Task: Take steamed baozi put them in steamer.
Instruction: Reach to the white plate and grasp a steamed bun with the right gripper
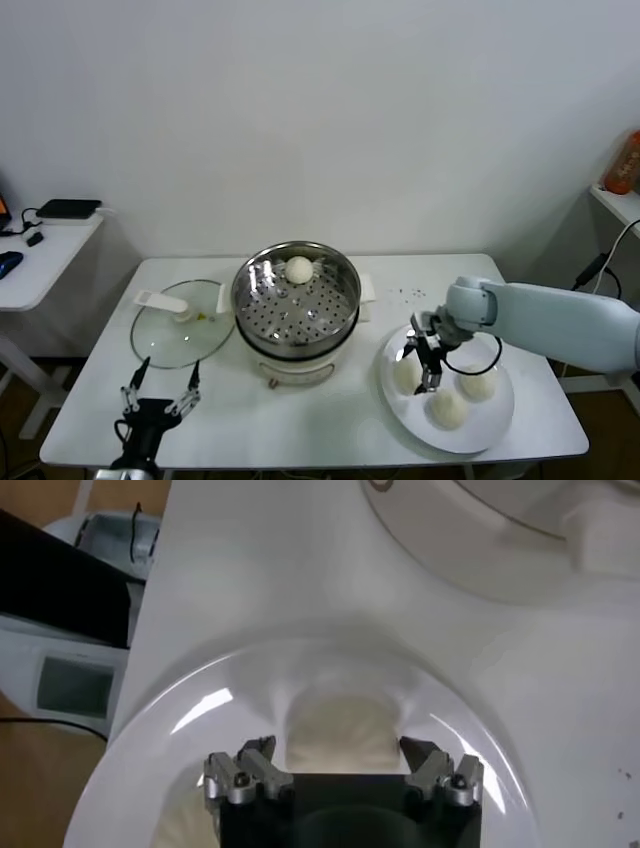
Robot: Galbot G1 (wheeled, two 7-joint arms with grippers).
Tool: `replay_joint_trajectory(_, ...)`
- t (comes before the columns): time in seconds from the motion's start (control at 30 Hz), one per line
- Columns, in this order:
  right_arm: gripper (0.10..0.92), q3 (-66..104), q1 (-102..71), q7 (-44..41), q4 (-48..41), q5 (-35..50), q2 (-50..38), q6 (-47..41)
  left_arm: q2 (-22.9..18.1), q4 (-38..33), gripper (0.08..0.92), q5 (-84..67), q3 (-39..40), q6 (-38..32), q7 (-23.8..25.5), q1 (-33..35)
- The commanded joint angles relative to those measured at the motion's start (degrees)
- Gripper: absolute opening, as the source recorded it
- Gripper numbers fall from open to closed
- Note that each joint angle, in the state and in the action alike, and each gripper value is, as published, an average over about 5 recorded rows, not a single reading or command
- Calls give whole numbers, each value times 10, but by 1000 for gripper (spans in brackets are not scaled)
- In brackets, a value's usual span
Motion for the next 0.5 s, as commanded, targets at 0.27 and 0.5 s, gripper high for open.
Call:
replay_joint_trajectory(0.27, 800, 6, -8, -8, -8, -17, 3, -2, 0, 1, 823, -2, 0, 1, 0, -2)
replay_joint_trajectory(0.5, 663, 8, -8, -15, -8, -17, 3, -3, 0, -1, 823, -3, 0, 1, 0, 0)
